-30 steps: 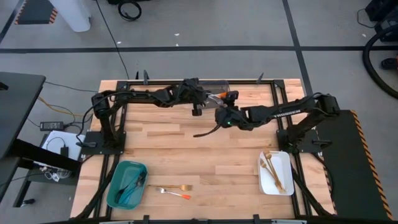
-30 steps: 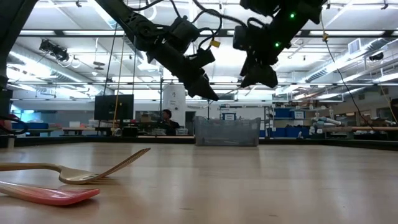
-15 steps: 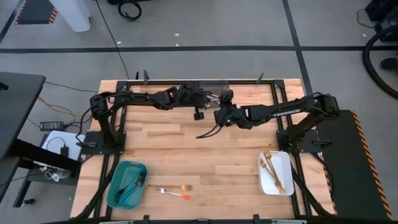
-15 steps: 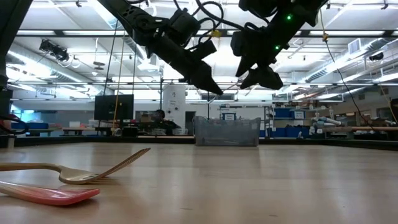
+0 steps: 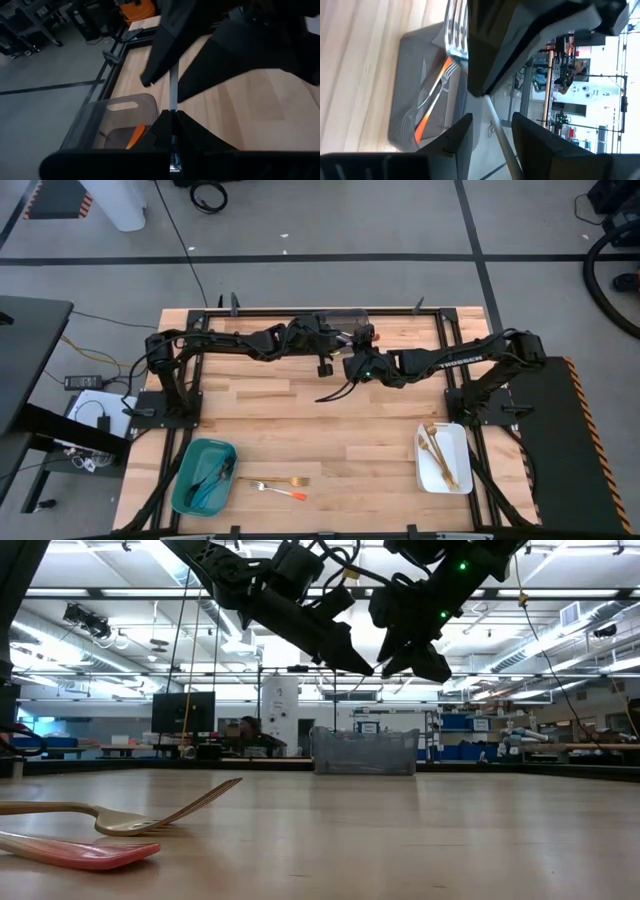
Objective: Sort silverware by color (type)
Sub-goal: Put the orange fork into the black bin
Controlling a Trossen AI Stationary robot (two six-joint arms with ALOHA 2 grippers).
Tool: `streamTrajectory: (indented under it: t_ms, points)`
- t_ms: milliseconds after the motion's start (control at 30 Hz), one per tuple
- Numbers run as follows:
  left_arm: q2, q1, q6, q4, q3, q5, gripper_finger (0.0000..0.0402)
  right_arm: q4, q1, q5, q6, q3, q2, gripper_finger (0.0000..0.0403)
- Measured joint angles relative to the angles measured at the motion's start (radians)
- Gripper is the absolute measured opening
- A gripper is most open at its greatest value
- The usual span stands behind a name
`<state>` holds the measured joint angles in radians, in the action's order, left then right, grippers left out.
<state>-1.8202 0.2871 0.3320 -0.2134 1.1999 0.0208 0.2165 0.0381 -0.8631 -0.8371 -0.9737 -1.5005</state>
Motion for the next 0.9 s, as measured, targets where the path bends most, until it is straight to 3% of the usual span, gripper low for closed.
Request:
streamTrajectory:
  t_ms: [267,567,900]
  points:
    - [0.0,0.002,-0.006,-0.005,0.0,-0.002,0.0016,-0.006,-0.004,0.005,-0.005,0.0,0.0,0.0101]
    - [0.0,0.003,-0.006,-0.024,0.0,0.001,0.0032,0.003,-0.003,0.007,-0.004,0.002,0.0,0.0012]
    - [0.001,0.003,-0.006,-0.042,0.0,0.002,0.0134,0.024,-0.004,0.027,-0.002,0.002,0.0,0.0013]
